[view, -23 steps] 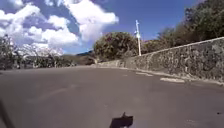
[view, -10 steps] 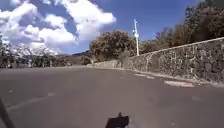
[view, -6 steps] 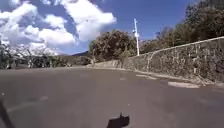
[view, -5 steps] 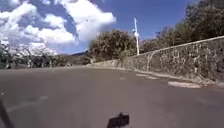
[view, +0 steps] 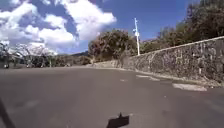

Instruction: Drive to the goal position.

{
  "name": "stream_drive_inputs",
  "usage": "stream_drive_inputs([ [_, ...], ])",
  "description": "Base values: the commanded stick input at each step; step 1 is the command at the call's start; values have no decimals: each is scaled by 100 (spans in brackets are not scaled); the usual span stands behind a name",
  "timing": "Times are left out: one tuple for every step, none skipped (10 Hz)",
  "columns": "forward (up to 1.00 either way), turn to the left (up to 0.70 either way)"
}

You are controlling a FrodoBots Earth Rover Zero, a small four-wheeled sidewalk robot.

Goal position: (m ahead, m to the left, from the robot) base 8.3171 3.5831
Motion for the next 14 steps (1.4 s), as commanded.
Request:
stream_drive_inputs([
  [50,0],
  [50,0],
  [50,0],
  [50,0],
  [50,0],
  [50,0],
  [50,50],
  [50,50],
  [50,0],
  [50,0],
  [50,0],
  [50,0],
  [50,0],
  [50,0],
])
